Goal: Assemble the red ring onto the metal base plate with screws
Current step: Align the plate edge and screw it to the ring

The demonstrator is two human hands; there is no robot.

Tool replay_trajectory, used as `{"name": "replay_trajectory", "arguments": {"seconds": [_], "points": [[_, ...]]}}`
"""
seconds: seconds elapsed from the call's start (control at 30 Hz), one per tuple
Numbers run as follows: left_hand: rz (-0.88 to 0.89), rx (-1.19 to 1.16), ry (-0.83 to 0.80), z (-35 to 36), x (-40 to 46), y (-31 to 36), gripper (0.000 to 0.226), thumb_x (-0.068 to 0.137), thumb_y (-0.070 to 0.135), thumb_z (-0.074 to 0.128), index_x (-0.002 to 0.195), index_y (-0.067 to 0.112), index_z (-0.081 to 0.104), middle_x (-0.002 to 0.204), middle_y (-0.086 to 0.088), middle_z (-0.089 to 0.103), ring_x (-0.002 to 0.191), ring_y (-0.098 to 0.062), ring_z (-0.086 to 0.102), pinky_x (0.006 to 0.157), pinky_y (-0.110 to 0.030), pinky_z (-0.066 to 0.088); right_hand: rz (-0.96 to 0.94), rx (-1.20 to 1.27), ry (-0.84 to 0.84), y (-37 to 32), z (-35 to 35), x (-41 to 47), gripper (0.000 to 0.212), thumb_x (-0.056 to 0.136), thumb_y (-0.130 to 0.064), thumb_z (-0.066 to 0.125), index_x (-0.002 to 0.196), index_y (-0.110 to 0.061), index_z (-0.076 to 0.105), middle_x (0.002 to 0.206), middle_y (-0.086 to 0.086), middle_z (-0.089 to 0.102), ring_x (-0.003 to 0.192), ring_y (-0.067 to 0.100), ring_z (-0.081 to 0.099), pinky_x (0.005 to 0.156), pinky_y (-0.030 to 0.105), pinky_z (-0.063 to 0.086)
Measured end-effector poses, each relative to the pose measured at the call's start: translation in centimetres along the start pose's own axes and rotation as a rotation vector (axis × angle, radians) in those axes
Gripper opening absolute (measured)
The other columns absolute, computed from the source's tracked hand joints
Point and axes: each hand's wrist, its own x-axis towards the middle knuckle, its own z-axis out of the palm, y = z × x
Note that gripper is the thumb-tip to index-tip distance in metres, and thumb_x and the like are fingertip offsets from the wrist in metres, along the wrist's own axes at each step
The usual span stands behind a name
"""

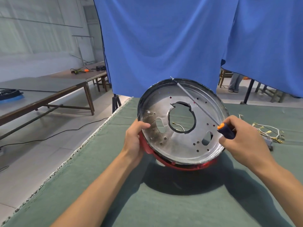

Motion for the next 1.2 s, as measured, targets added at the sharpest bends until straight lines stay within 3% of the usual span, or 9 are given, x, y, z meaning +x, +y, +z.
{"name": "replay_trajectory", "arguments": {"seconds": [0.13, 0.3, 0.5, 0.67, 0.77, 0.9, 1.07, 1.13, 1.2], "points": [[0.04, -0.059, -0.039, 0.3, -0.6, 0.4, 0.078, 0.054, 0.029, 0.06, 0.122, -0.008, 0.05, 0.104, -0.018, 0.051, 0.089, -0.037, 0.043, 0.068, -0.043, 0.026, -0.035, -0.016, 0.043, 0.2, 0.0, 0.0, 0.032, 0.068, -0.003, 0.071, 0.074, -0.028, 0.05, 0.07, -0.015, 0.055, 0.067, 0.01, 0.052, 0.054, 0.029, 0.035], [0.071, -0.092, -0.04, 0.2, -0.3, 0.2, 0.068, 0.061, 0.022, 0.053, 0.124, -0.003, 0.053, 0.104, -0.021, 0.053, 0.094, -0.036, 0.041, 0.07, -0.042, 0.024, -0.051, -0.038, 0.059, 0.1, 0.0, 0.0, 0.028, 0.068, -0.005, 0.071, 0.077, -0.025, 0.053, 0.071, -0.015, 0.056, 0.07, 0.023, 0.052, 0.057, 0.033, 0.037], [0.081, -0.15, -0.014, 0.2, -0.1, -0.2, 0.061, 0.062, 0.023, 0.054, 0.119, 0.002, 0.058, 0.094, -0.016, 0.06, 0.083, -0.032, 0.047, 0.064, -0.029, 0.026, -0.047, -0.033, 0.029, 0.0, 0.3, -0.2, 0.025, 0.068, -0.006, 0.07, 0.077, -0.025, 0.056, 0.07, -0.014, 0.057, 0.068, 0.02, 0.052, 0.055, 0.029, 0.034], [0.084, -0.182, 0.063, 0.0, 0.1, -0.6, 0.06, 0.063, 0.028, 0.057, 0.116, 0.0, 0.058, 0.088, -0.014, 0.06, 0.07, -0.028, 0.05, 0.056, -0.029, 0.027, -0.031, -0.017, -0.016, -0.4, 0.6, -0.4, 0.024, 0.067, -0.005, 0.07, 0.077, -0.023, 0.058, 0.067, -0.014, 0.056, 0.065, 0.01, 0.05, 0.054, 0.025, 0.035], [0.113, -0.263, 0.063, 0.0, 0.0, -0.7, 0.051, 0.069, 0.032, 0.06, 0.112, 0.003, 0.063, 0.093, -0.013, 0.065, 0.078, -0.029, 0.058, 0.062, -0.032, 0.037, -0.023, 0.012, -0.057, -0.6, 0.8, -0.5, 0.024, 0.067, -0.006, 0.07, 0.077, -0.023, 0.058, 0.069, -0.014, 0.058, 0.067, 0.014, 0.052, 0.056, 0.028, 0.036], [0.13, -0.308, 0.019, 0.0, 0.2, -0.9, 0.031, 0.08, 0.041, 0.057, 0.082, 0.018, 0.076, 0.085, -0.006, 0.069, 0.077, -0.025, 0.058, 0.065, -0.035, 0.035, 0.021, 0.094, -0.089, -0.9, 0.9, -0.4, 0.024, 0.067, -0.003, 0.07, 0.076, -0.022, 0.058, 0.067, -0.011, 0.058, 0.063, 0.008, 0.051, 0.054, 0.027, 0.038], [0.169, -0.433, -0.029, 0.0, 0.4, -1.1, 0.037, 0.091, 0.04, 0.048, 0.088, 0.018, 0.078, 0.096, -0.006, 0.073, 0.091, -0.025, 0.068, 0.084, -0.037, 0.053, 0.031, 0.099, -0.138, -1.2, 1.3, -0.6, 0.024, 0.067, -0.005, 0.069, 0.076, -0.024, 0.058, 0.064, -0.01, 0.057, 0.06, 0.008, 0.049, 0.056, 0.029, 0.039], [0.151, -0.376, -0.008, -0.1, 0.4, -1.0, 0.035, 0.086, 0.043, 0.052, 0.079, 0.018, 0.077, 0.087, -0.009, 0.069, 0.079, -0.03, 0.063, 0.076, -0.035, 0.049, 0.035, 0.079, -0.144, -1.1, 1.2, -0.6, 0.024, 0.067, -0.005, 0.069, 0.076, -0.025, 0.057, 0.065, -0.01, 0.057, 0.061, 0.01, 0.05, 0.057, 0.03, 0.039], [0.127, -0.292, 0.029, -0.2, 0.3, -0.7, 0.032, 0.077, 0.045, 0.056, 0.065, 0.019, 0.071, 0.074, -0.007, 0.056, 0.065, -0.026, 0.047, 0.063, -0.032, 0.033, 0.041, 0.067, -0.149, -1.0, 1.1, -0.6, 0.025, 0.067, -0.005, 0.068, 0.075, -0.026, 0.057, 0.067, -0.009, 0.059, 0.063, 0.012, 0.05, 0.059, 0.032, 0.042]]}}
